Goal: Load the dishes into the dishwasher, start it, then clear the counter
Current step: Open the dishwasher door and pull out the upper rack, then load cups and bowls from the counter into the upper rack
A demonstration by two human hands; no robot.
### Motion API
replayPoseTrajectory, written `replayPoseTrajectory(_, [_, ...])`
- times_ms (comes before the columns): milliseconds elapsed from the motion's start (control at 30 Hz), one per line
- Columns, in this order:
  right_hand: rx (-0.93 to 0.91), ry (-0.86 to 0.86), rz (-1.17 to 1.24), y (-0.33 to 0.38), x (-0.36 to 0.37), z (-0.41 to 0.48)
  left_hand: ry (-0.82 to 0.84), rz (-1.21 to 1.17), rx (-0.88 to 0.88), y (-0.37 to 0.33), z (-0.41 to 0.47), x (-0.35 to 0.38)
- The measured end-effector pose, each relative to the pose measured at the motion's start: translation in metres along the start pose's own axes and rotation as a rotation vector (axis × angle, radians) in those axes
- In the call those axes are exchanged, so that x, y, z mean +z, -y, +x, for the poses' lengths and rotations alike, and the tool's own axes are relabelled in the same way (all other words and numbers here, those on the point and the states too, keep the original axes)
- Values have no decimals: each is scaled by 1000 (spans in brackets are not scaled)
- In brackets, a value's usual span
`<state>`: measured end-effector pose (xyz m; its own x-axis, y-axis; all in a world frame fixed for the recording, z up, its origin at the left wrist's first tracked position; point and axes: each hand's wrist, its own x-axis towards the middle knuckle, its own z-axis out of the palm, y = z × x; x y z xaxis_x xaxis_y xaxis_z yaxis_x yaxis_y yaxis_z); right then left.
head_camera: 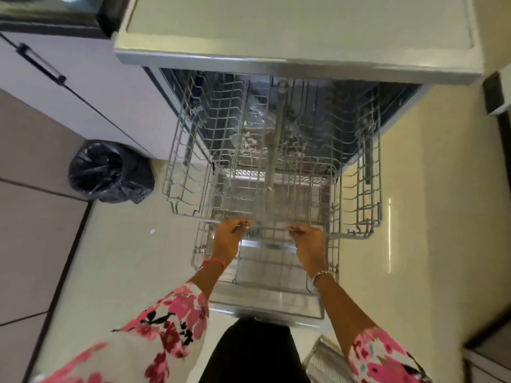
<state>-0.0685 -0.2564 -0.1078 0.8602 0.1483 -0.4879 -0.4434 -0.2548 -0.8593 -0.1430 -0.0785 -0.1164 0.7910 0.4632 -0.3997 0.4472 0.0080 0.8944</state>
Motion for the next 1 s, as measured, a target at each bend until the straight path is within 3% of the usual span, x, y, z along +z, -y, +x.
replayPoseTrajectory(233, [118, 129, -323, -47, -15, -87, 4, -2, -139, 45, -91, -12])
replayPoseTrajectory(467, [197, 14, -53, -77, -11, -132, -51, 4, -210, 65, -141, -15])
replayPoseTrajectory(733, [233, 40, -164, -72, -16, -135, 22, 115, -192, 57, -141, -20])
replayPoseTrajectory(900, [94, 113, -460, -51, -19, -144, 229, 431, -154, 27, -142, -31])
replayPoseTrajectory(1000, [-28, 54, -586, -20, -14, -153, 282, 640, -91, 2, -142, -47])
